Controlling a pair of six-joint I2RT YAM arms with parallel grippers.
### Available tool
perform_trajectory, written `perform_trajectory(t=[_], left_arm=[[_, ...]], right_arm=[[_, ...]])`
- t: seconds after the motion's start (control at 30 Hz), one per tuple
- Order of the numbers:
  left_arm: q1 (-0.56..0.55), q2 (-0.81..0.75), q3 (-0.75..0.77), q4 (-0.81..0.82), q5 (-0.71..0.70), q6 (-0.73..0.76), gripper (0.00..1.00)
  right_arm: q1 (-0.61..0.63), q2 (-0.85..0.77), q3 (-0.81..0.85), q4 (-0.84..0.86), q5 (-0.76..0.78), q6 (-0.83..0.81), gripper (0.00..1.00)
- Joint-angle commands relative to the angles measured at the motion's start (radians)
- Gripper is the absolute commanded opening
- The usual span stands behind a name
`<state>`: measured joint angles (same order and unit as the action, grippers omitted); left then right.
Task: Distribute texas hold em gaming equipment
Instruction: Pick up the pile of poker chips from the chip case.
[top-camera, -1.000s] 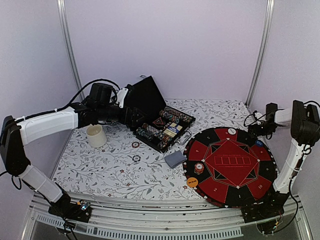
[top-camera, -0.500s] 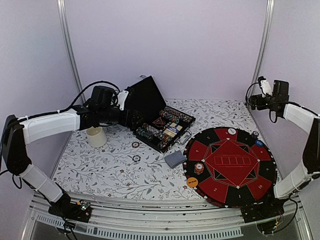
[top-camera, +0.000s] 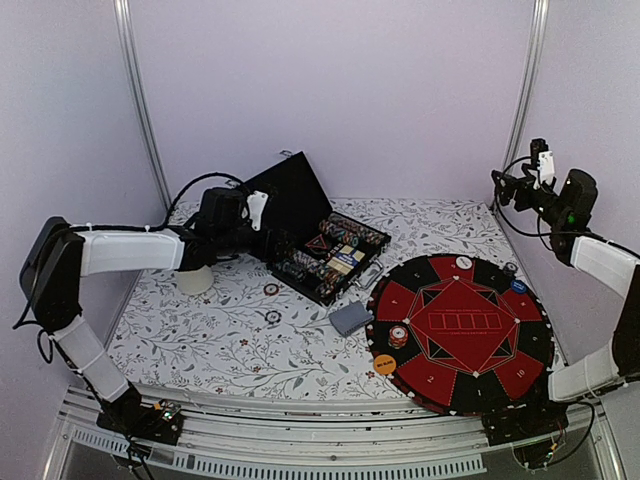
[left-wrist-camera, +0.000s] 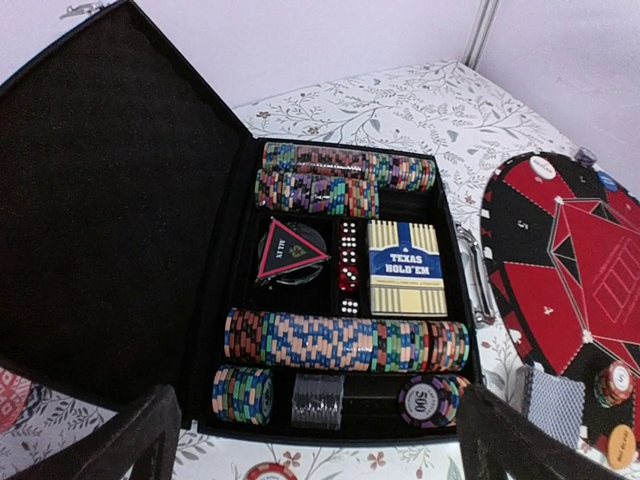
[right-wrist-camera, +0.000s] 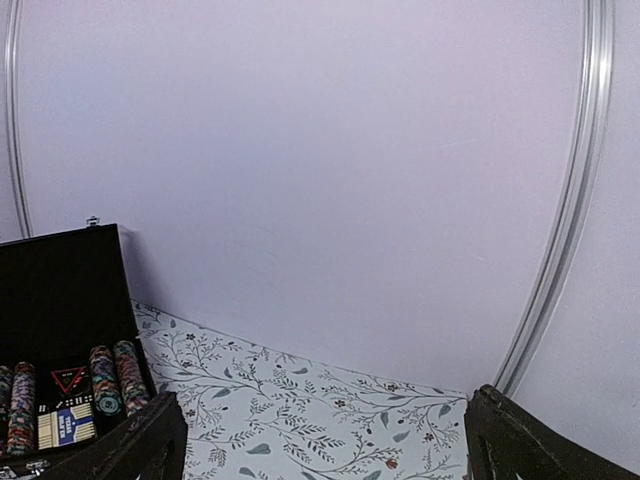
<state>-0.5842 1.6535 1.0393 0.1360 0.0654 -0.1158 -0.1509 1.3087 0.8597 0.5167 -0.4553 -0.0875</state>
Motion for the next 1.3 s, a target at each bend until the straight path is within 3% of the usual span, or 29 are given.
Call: perform_trajectory(t=[0.0, 0.27, 0.47, 0.63, 0.83, 1.13, 1.27], left_arm=[[-0.005, 0.056, -0.014, 0.148, -0.01, 0.037, 0.98], [0.003, 0.188, 0.076, 0.112, -0.022, 0.04, 0.98], [0.012, 0.277, 0.248, -0.118, -0.068, 0.058, 0.76], [0.013, 0.364, 0.383, -0.316, -0.071, 0.094, 0.68], [0.003, 0.343, 0.323, -0.343, 0.008, 0.138, 0.84], [0.017, 0.473, 0.445, -0.486, 0.036, 0.164, 0.79], [0.018, 0.478, 0.421, -0.446, 0.077, 0.162, 0.77]], right_arm=[[-0.003, -0.009, -0.018, 0.062, -0.055, 0.078, 0.99], [0.003, 0.071, 0.001, -0.026, -0.016, 0.081, 0.99], [0.018, 0.158, 0.074, -0.087, -0.045, 0.132, 0.99], [0.053, 0.136, 0.095, -0.133, -0.037, 0.101, 0.99], [0.097, 0.106, 0.099, -0.176, -0.016, 0.04, 0.99], [0.148, 0.089, 0.13, -0.251, -0.017, 0.007, 0.99], [0.151, 0.081, 0.144, -0.298, -0.011, -0.014, 0.99]])
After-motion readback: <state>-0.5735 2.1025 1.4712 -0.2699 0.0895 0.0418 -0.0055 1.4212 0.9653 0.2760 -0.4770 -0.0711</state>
